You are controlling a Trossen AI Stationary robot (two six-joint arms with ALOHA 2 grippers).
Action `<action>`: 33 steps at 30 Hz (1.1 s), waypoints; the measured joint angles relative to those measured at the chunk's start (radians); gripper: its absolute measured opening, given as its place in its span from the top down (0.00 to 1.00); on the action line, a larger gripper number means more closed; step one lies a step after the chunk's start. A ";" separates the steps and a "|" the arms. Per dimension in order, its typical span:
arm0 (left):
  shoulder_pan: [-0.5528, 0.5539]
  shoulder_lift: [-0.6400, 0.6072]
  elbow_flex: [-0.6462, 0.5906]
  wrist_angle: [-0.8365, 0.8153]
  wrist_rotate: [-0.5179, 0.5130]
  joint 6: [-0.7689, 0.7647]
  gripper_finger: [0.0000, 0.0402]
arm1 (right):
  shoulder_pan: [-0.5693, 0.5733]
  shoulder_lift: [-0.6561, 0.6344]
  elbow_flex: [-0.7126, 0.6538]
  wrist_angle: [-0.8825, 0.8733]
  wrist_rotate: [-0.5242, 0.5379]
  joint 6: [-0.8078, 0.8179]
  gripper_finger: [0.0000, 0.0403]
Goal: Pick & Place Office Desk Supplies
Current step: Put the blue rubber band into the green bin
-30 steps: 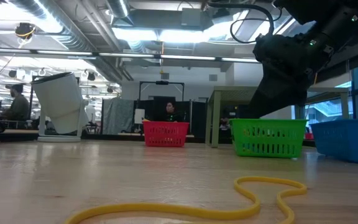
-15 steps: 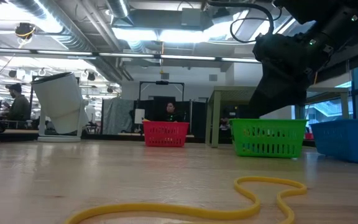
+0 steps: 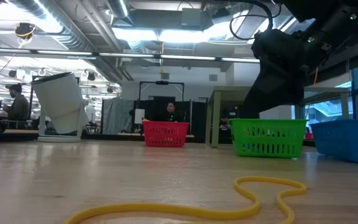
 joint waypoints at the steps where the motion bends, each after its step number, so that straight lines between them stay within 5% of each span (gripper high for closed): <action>1: 0.002 -0.009 0.000 0.013 -0.026 0.023 0.99 | 0.000 0.000 0.000 0.001 0.000 0.000 0.45; 10: 0.038 -0.074 0.003 0.231 -0.262 0.295 0.99 | 0.000 0.000 0.000 0.014 0.001 0.000 0.45; 16: 0.107 -0.083 0.003 0.516 -0.363 0.669 0.99 | 0.000 0.000 0.000 0.087 -0.003 -0.048 0.45; 25: 0.261 -0.083 0.004 1.047 -0.253 1.238 0.99 | 0.012 0.000 0.000 0.175 -0.005 -0.128 0.45; 33: 0.379 -0.085 0.005 1.227 0.071 1.354 0.99 | 0.045 0.000 0.000 0.325 -0.194 -0.263 0.45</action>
